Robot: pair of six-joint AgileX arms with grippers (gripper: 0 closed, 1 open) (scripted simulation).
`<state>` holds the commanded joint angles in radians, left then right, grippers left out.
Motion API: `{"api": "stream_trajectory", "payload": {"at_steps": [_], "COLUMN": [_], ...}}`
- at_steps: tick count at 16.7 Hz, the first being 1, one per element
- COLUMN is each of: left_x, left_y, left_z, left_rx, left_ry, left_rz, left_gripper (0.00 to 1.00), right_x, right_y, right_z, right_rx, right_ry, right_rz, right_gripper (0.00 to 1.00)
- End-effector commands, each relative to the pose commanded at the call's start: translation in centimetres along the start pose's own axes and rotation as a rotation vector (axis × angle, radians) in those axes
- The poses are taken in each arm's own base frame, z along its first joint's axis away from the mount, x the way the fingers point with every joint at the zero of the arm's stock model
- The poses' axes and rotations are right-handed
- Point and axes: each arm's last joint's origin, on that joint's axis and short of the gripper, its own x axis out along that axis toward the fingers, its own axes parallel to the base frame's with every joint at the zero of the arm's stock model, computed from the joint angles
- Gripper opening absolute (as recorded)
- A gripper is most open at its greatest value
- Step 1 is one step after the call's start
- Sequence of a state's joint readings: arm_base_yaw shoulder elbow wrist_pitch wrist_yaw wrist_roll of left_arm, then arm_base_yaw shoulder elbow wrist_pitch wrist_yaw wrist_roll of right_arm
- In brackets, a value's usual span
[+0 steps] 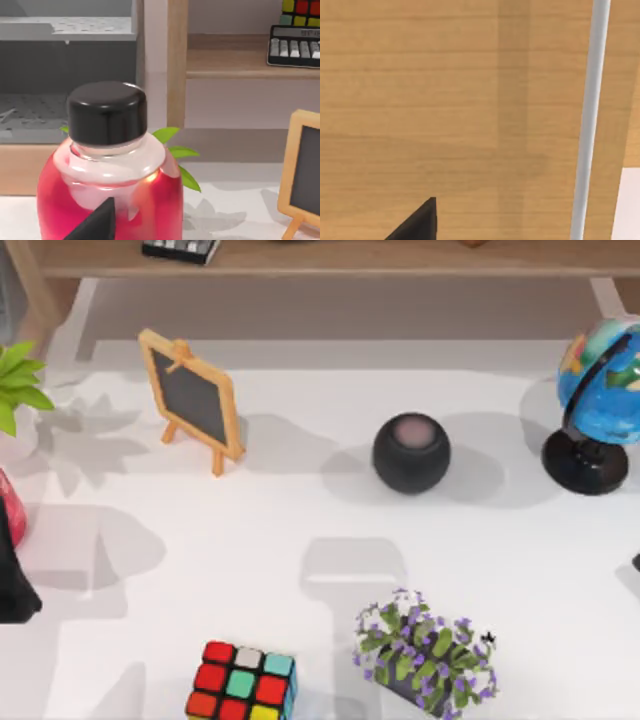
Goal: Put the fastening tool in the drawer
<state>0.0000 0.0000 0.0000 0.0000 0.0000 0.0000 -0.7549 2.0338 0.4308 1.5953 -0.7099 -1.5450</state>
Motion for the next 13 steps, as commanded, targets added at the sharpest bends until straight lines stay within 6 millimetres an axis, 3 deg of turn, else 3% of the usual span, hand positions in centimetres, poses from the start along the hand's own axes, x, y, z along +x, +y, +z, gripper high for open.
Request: {"api": "stream_trajectory", "payload": {"at_steps": [8,13], "left_x": [0.0,0.0], "left_y": [0.0,0.0], "left_z": [0.0,0.0], "left_rx": [0.000,0.000], "left_ry": [0.000,0.000], "left_rz": [0.000,0.000], "left_gripper": [1.00,1.00], "right_x": [-0.2,0.8], "right_y": [-1.5,-2.9], "right_z": [-2.4,-1.7], "right_rx": [0.306,0.633], "right_ry": [0.232,0.396], "right_rz": [0.176,0.397], "right_gripper": [1.00,1.00]}}
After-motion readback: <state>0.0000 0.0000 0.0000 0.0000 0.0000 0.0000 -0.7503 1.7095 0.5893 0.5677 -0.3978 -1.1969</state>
